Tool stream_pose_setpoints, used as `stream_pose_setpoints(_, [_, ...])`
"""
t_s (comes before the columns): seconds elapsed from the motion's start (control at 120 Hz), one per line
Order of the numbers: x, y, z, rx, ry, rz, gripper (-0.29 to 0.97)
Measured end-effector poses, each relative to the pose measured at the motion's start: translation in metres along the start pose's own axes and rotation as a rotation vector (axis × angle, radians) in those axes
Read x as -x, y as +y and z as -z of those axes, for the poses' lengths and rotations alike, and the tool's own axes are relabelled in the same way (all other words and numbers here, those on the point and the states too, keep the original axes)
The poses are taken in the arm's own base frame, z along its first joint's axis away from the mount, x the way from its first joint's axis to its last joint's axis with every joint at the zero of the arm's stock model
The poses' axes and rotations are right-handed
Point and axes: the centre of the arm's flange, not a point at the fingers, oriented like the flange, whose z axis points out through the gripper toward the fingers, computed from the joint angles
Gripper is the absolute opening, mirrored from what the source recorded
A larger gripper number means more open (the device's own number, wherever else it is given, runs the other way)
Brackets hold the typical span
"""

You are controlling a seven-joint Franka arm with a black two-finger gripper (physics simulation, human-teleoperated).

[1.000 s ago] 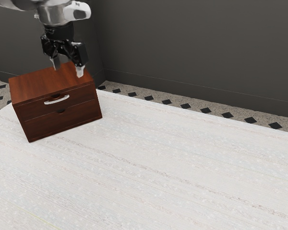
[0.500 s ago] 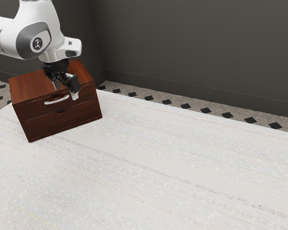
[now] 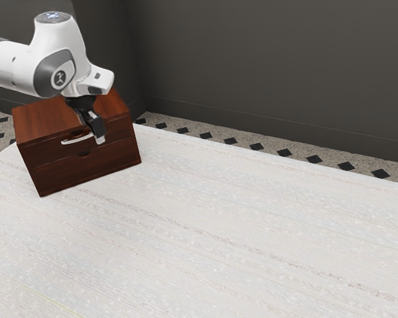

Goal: Pull the drawer handle with one arm to open the drawer

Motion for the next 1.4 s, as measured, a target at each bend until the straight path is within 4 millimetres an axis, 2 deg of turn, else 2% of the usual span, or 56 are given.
stream_pose_setpoints(0.083, [0.005, -0.011, -0.011, 0.0, -0.004, -0.021, 0.68])
stream_pose_setpoints(0.233, [0.035, -0.048, -0.032, -0.004, -0.02, -0.006, 0.68])
stream_pose_setpoints(0.3, [0.04, -0.057, -0.036, -0.015, -0.011, -0.014, 0.68])
stream_pose_setpoints(0.517, [0.023, -0.057, -0.047, -0.069, 0.051, -0.107, 0.68])
stream_pose_setpoints(0.683, [0.033, -0.068, -0.065, -0.093, 0.062, -0.141, 0.68])
stream_pose_setpoints(1.092, [0.031, -0.069, -0.09, -0.096, 0.058, -0.241, 0.68])
stream_pose_setpoints(1.4, [0.036, -0.082, -0.097, -0.12, 0.067, -0.278, 0.68])
